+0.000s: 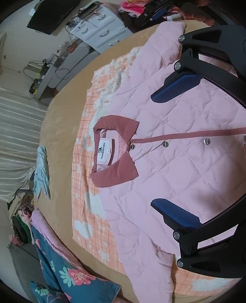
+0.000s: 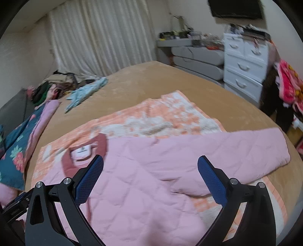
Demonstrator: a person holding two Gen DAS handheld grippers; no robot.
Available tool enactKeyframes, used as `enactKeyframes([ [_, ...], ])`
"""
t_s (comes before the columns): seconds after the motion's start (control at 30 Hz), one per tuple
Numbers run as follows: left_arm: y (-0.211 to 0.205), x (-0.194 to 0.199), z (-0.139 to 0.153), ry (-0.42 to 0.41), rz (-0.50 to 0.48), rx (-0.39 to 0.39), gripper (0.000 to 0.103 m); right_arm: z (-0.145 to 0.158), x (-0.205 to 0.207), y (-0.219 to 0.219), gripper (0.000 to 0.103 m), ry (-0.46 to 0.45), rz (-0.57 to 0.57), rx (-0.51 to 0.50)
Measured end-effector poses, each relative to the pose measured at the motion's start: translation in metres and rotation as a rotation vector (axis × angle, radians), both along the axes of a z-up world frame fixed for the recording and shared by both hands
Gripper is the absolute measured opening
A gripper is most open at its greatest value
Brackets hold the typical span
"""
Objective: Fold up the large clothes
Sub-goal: 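Move the right tool to the jacket sleeve cuff and close on it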
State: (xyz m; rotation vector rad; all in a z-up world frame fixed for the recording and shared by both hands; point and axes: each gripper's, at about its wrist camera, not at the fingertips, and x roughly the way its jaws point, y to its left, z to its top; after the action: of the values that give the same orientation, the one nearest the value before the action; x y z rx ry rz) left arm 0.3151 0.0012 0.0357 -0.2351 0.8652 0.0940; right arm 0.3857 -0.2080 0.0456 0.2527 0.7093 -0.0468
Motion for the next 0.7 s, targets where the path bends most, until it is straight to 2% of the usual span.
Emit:
enactKeyframes([
  [0.43, -0.039, 0.034, -0.048, 0.090, -0.052, -0.004, 0.095, -0.056, 0.017, -0.095, 0.099, 0.097, -0.228, 0.069],
  [0.7, -0.064, 0.047, -0.067, 0.120, -0.068, 0.012, 0.095, -0.077, 0.013, -0.144, 0.099, 0.124, -0.364, 0.115],
])
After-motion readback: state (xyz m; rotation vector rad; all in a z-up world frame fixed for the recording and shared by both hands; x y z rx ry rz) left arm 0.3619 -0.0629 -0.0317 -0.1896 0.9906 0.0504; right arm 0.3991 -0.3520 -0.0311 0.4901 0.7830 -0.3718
